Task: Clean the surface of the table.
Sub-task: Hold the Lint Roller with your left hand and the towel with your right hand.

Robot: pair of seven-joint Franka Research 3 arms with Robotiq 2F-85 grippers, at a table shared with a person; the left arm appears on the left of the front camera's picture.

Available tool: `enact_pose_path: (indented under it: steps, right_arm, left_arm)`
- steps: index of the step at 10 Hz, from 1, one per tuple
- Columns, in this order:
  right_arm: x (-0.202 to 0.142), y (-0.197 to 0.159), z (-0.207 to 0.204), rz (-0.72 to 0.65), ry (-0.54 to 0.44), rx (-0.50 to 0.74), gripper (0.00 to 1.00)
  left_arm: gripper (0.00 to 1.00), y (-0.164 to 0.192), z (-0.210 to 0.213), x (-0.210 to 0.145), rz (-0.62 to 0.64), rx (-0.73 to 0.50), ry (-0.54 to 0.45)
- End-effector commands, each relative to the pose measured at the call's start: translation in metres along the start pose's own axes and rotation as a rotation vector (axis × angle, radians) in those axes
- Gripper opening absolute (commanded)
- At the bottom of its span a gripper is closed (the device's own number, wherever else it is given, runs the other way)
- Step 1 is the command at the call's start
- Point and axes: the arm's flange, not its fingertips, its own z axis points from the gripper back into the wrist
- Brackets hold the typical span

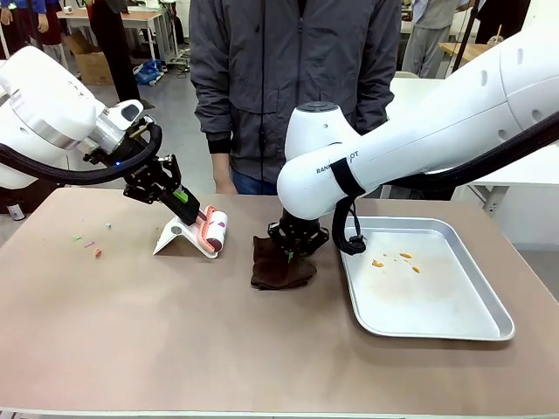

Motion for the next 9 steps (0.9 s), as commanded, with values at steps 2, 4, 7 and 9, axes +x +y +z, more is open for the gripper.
enact_pose_path:
  steps: [2, 4, 7, 9]
  right_arm:
    - [0.0, -0.021, -0.007, -0.007, 0.01, 0.054, 0.0]
    - [0.0, -0.048, 0.008, -0.042, 0.016, 0.209, 0.0]
    - [-0.008, -0.088, 0.023, -0.056, 0.071, 0.555, 0.0]
    - [-0.013, -0.101, 0.024, 0.024, 0.095, 0.798, 0.0]
  left_arm:
    - [0.0, 0.002, 0.01, -0.006, -0.018, -0.057, -0.062]
    - [0.0, 0.0, 0.019, -0.013, -0.037, -0.133, -0.093]
    - [0.0, 0.0, 0.034, -0.021, -0.056, -0.206, -0.123]
    - [0.0, 0.002, 0.045, -0.028, -0.059, -0.327, -0.141]
